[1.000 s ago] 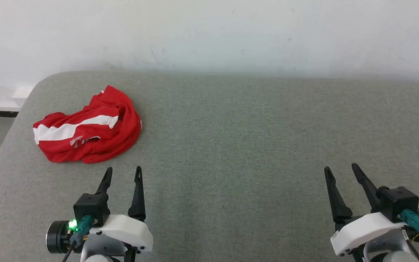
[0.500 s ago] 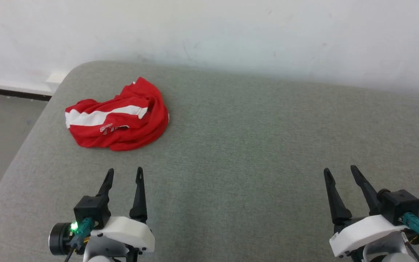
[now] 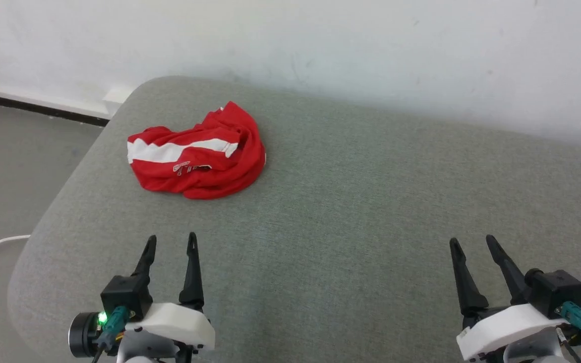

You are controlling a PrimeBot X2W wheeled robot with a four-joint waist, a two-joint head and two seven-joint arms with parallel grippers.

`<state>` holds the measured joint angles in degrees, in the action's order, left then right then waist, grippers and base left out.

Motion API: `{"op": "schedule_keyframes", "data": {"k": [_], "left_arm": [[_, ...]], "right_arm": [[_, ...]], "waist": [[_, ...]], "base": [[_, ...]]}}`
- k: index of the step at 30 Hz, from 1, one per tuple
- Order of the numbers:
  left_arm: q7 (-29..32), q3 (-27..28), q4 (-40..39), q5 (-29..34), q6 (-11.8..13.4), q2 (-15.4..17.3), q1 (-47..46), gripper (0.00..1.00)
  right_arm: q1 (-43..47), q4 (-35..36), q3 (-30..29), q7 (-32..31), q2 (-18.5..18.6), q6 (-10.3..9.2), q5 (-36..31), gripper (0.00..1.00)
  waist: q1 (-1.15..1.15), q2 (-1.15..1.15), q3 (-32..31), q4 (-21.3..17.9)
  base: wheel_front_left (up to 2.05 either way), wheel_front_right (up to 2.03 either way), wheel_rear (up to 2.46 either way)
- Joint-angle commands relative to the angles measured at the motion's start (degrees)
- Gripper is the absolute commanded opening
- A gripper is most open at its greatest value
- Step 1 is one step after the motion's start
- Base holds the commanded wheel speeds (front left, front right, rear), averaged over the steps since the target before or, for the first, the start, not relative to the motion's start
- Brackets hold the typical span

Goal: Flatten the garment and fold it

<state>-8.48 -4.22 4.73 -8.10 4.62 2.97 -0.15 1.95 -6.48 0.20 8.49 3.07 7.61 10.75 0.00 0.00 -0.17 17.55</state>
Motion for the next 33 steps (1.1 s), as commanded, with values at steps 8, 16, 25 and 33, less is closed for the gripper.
{"op": "schedule_keyframes", "data": {"k": [8,16,25,33], "left_arm": [[-1.5,-0.7,0.9,-1.7,0.8,-0.1,0.6,1.0],[-2.4,-1.1,1.3,-2.6,1.3,-0.1,0.8,1.0],[-3.5,-1.8,1.8,-3.0,1.9,-0.1,0.8,1.0],[-4.4,-2.1,2.0,-3.7,2.6,-0.1,0.8,1.0]], "right_arm": [[1.1,-1.0,0.2,1.5,-0.1,-0.08,1.8,1.0],[1.3,-1.5,0.4,2.4,-0.1,-0.09,1.8,1.0],[1.3,-1.8,0.3,3.5,-0.2,-0.1,2.2,1.0],[1.5,-2.2,0.6,4.4,-0.2,-0.1,2.7,1.0]], "waist": [[0.0,0.0,0.1,3.0],[0.0,0.0,0.3,4.6],[0.0,0.0,0.2,6.7],[0.0,0.0,0.2,8.5]], "base": [[0.0,0.0,0.0],[0.0,0.0,0.0],[0.0,0.0,0.0],[0.0,0.0,0.0]]}}
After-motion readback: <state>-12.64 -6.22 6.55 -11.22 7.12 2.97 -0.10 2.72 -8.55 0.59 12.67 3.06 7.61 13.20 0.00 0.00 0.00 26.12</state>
